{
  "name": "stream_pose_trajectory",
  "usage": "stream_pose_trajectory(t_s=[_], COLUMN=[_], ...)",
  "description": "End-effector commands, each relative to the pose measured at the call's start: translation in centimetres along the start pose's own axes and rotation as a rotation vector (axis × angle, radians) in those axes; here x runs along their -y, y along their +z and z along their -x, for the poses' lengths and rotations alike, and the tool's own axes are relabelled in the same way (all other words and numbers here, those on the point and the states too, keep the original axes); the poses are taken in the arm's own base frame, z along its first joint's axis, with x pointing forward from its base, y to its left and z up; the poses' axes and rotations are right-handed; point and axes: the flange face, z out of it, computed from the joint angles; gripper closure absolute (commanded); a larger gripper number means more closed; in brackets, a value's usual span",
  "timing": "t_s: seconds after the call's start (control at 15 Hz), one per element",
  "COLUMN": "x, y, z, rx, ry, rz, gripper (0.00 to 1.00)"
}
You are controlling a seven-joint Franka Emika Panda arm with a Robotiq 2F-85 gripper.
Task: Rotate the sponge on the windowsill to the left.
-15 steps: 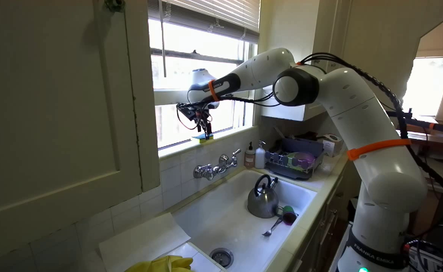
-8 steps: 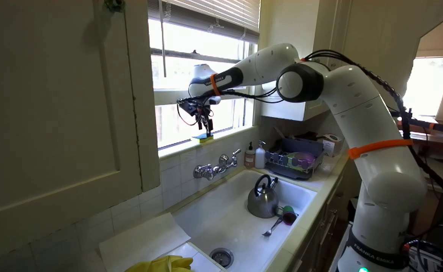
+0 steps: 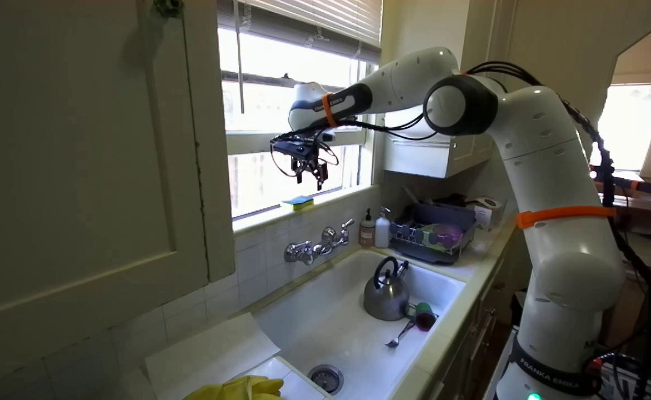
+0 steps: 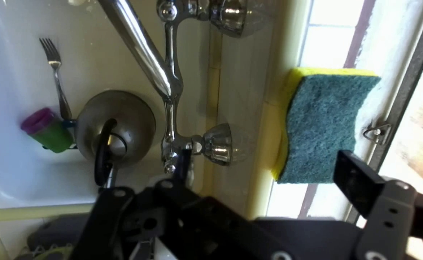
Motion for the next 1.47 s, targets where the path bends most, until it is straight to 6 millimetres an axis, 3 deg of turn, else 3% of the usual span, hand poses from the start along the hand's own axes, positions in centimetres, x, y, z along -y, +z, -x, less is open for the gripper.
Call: stream_pose_trajectory(t_s=[0.0, 0.27, 0.67, 0.93, 1.4], x=[-2.7, -5.2, -7.5, -8.2, -8.4], y=[-1.2, -2.8, -3.5, -3.4, -3.1], z=[-1.2, -2.6, -4.8, -5.9, -5.7], rx=[0.001, 0.001, 0.003, 0.027, 0.052], ry=[-0.195, -0.412, -0.728, -0.936, -1.317], rz=[-0.045, -0.094, -0.177, -0.234, -0.293], gripper=[0.0, 0.0, 0.0, 0.0, 0.0])
